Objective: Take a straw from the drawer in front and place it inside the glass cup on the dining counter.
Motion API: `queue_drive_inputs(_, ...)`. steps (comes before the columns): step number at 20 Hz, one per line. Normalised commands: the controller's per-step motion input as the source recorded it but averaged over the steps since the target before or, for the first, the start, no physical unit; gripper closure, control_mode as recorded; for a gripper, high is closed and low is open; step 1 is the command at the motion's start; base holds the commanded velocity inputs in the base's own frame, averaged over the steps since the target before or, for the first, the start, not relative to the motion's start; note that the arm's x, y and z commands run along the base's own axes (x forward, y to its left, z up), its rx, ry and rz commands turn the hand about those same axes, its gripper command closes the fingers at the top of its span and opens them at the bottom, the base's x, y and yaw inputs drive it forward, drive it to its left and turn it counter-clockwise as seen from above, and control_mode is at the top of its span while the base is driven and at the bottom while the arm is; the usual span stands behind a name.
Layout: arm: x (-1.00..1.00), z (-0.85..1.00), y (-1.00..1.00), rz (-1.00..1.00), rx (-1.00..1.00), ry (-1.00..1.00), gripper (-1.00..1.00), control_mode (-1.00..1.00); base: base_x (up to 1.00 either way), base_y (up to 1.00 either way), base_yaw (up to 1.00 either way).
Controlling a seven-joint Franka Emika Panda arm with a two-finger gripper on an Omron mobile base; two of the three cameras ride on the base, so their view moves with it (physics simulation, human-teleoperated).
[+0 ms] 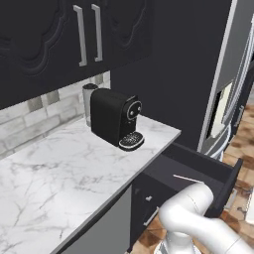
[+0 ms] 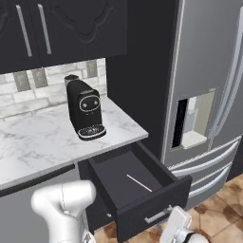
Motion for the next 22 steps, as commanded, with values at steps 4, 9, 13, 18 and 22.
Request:
queue_drive_inputs(4,-0.73,0.85,0.00,0.05,-0.26,0.21,-1.00,-1.00,0.00,0.00,0.00)
queue_drive_inputs(9,-0.18,1.00,0.43,0.19,-0.41,0.10,-1.00,-1.00,0.00,0.00,0.00)
queue_drive_inputs(13,0.01,1.00,0.81,0.25,-0.49,0.13,-1.00,-1.00,0.00,0.00,0.00)
queue_drive_inputs(18,-0.05,1.00,0.86,0.20,-0.55,0.08,-1.00,-1.00,0.00,0.00,0.00)
queue_drive_inputs(22,-0.14,1.00,0.81,0.17,-0.56,0.09,-1.00,-1.00,0.00,0.00,0.00)
